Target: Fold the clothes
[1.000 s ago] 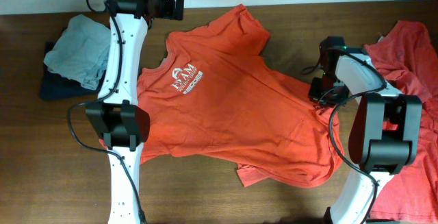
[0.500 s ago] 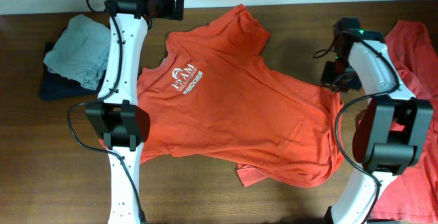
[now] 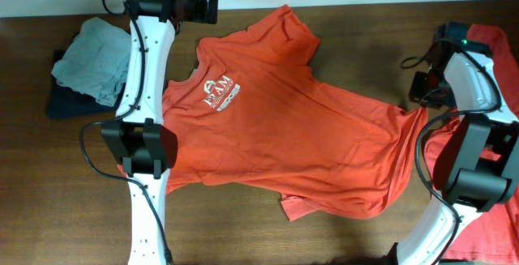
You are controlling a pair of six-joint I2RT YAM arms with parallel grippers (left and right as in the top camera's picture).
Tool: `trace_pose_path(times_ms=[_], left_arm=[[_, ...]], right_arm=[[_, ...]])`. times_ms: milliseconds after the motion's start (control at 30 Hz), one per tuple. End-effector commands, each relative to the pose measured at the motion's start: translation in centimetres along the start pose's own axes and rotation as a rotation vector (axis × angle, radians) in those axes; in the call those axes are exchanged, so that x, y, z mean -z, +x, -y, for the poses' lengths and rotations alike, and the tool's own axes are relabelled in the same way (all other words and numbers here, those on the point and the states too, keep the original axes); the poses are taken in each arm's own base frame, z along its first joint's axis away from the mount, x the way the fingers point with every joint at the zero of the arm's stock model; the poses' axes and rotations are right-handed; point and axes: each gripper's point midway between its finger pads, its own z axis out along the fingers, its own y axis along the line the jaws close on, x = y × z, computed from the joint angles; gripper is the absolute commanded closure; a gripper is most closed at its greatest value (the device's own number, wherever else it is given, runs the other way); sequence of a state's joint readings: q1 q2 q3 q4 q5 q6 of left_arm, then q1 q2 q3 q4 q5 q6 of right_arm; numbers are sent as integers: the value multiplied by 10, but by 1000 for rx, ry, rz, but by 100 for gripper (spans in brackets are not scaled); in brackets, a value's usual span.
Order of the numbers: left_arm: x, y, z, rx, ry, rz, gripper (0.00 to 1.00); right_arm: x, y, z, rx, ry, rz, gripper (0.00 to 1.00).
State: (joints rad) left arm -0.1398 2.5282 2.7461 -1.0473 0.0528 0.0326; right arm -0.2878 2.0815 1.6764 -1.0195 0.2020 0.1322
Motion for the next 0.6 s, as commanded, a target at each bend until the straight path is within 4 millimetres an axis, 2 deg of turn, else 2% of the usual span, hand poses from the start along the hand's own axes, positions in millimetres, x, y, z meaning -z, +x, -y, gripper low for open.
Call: trace_pose_path(times_ms=[0, 333, 567], left_arm=[[6, -5, -1, 13, 7, 16, 1], [6, -5, -1, 13, 7, 16, 1], [6, -5, -1, 13, 7, 16, 1]], right_arm=[[0, -14, 10, 21, 13, 42, 96], [-8, -36, 43, -17, 24, 116, 96], [-21, -55, 47, 9, 30, 174, 96]])
